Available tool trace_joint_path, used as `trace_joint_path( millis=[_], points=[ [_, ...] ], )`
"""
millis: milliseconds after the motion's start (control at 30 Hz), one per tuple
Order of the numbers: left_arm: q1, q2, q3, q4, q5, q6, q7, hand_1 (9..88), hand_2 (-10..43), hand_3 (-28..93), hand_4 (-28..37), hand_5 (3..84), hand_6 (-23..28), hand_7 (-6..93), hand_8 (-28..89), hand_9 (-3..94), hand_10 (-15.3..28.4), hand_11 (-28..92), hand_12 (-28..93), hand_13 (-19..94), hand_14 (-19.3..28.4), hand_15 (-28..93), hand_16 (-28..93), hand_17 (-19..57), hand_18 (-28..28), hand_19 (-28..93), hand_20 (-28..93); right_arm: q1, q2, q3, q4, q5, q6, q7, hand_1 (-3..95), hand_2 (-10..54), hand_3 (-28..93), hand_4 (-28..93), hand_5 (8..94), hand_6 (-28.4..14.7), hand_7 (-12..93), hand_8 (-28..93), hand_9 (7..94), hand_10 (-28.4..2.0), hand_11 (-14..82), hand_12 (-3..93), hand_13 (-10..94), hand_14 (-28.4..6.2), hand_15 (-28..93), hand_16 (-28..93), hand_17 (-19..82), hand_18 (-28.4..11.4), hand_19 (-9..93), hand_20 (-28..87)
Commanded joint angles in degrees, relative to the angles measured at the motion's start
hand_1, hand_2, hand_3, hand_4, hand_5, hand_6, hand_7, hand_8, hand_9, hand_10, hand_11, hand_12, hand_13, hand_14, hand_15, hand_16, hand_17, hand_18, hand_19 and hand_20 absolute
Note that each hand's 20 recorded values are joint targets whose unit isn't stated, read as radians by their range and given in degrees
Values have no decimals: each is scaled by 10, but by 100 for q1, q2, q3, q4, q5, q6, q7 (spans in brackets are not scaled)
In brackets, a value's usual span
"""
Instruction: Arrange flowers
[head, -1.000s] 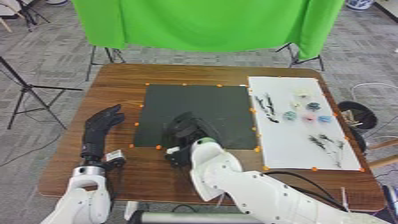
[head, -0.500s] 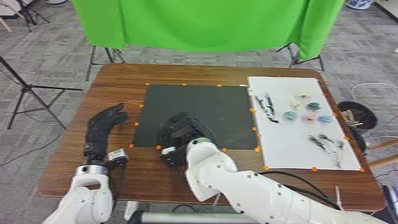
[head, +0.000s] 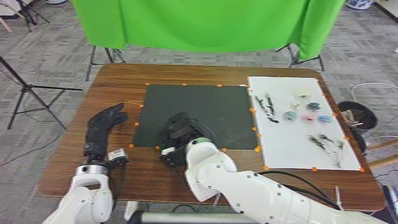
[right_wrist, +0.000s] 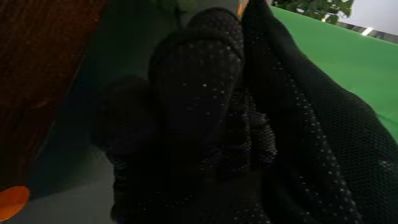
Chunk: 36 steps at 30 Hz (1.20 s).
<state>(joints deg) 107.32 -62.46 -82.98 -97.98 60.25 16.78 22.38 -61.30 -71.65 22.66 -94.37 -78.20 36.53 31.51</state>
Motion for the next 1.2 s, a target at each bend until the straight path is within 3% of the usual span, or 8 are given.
trace_joint_path(
  millis=[33,200,233,267,600,867,1033,1200],
  points=[
    [192,-111,-22,1,-18,3,-46,228,82,778,-283,506,-1,178,-88,517,130,222,132,426,158,258,-16,127,110,52,206,120,96,32,-78,-169,-44,-141,566,-95,629,25,666,-48,552,1,912,-131,135,437,937,-26,429,278,769,-33,666,490],
    [430,-70,-252,-154,-61,118,-18,228,80,776,-283,506,-1,178,-88,517,130,223,133,426,158,259,-16,127,110,52,206,502,410,-15,-367,-173,-291,-277,539,-95,621,35,662,-46,550,11,897,-134,171,410,937,-28,422,285,766,-40,660,501],
    [340,-58,-197,-109,-62,76,-30,228,79,776,-283,506,-1,178,-88,517,130,223,133,426,158,259,-16,127,110,52,206,538,554,28,-513,-211,-247,-229,533,-95,619,35,660,-46,548,11,893,-136,181,403,937,-29,420,287,765,-41,660,502],
    [385,-44,-237,-162,-57,109,-54,227,78,776,-283,506,-1,178,-88,517,130,223,133,426,158,259,-16,127,110,52,206,558,630,116,-616,-209,-326,-259,528,-95,619,36,659,-47,546,12,889,-138,186,399,937,-30,418,288,764,-42,659,502],
    [635,38,-448,-336,-65,196,-49,225,70,778,-283,505,-1,180,-88,518,131,225,133,426,158,259,-17,127,110,52,206,839,1317,553,-1460,-29,-604,-396,510,-95,609,39,657,-52,527,29,869,-142,220,366,937,-31,408,300,760,-43,661,495],
    [734,95,-571,-423,-58,240,-64,224,68,779,-283,504,-1,179,-87,518,131,225,133,426,158,260,-17,127,110,51,206,896,2126,1231,-2163,-16,-816,-512,510,-95,599,38,659,-55,513,35,863,-146,236,351,937,-34,404,303,759,-42,664,487],
    [763,96,-606,-438,-48,239,-44,226,64,780,-283,505,-1,180,-88,518,130,225,134,426,158,259,-17,127,110,51,206,299,2887,2230,-2679,-718,-1003,-667,504,-95,595,37,662,-55,497,32,856,-147,244,342,936,-35,397,306,754,-43,665,483],
    [803,104,-701,-520,-21,247,-11,237,38,780,-283,506,0,180,-88,518,130,226,133,426,159,259,-17,127,110,51,206,-1156,3651,3843,-3135,-1364,-1441,-546,488,-95,604,6,653,-34,422,51,792,-142,212,326,850,-56,421,303,673,-73,728,407]
  ],
)
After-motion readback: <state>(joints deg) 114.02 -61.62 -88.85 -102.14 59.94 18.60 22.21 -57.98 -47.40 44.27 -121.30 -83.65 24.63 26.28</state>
